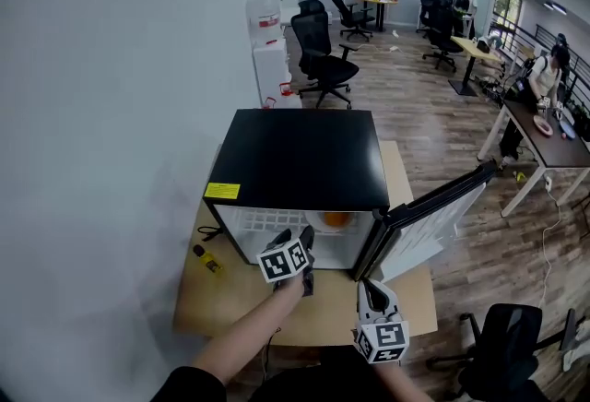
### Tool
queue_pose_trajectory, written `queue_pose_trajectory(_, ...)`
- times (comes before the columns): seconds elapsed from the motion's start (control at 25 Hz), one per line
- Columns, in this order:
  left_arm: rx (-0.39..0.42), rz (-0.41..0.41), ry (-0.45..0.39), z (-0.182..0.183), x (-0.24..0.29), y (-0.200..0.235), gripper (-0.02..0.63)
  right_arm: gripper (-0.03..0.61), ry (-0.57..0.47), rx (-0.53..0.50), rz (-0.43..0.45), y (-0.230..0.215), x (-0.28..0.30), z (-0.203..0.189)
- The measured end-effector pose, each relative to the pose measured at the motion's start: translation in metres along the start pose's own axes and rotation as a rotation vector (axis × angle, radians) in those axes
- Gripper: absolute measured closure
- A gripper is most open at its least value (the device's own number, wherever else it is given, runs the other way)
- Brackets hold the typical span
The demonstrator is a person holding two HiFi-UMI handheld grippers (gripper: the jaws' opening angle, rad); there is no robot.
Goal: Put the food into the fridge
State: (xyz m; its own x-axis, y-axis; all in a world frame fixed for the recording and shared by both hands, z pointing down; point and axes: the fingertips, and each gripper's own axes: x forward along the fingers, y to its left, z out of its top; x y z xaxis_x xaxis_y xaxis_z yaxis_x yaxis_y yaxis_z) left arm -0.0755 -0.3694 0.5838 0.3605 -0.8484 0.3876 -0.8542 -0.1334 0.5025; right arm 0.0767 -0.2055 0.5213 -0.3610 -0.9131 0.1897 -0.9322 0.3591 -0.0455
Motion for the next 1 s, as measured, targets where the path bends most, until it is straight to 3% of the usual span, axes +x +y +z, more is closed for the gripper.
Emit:
queue_pose_trajectory(0.2, 0.118, -0.047, -0.086, 0.008, -0.049, -0.015, 0.374, 0.518, -0.003, -0.003, -0.011, 0.01, -0.021, -0.001)
queue_pose_trajectory(0.44, 0.341, -0.137, -0.164, -0.009, -0.114, -0.052, 0.374, 0.518, 0.001, 0.0, -0.027, 0.022, -0.05, -0.003)
queue_pose_trajectory(0.76, 0.361, -0.223, -0.191, -0.062, -0.181, -0.078, 0.376, 0.518, 0.019, -0.001, -0.071, 0.027, -0.088, -0.001)
queue_pose_trajectory(1.0, 0.298, -0.264, -0.209, -0.071, -0.223, -0.089, 0.411, 0.518, -0.013, -0.002, -0.005, 0.044, -0.102, 0.019)
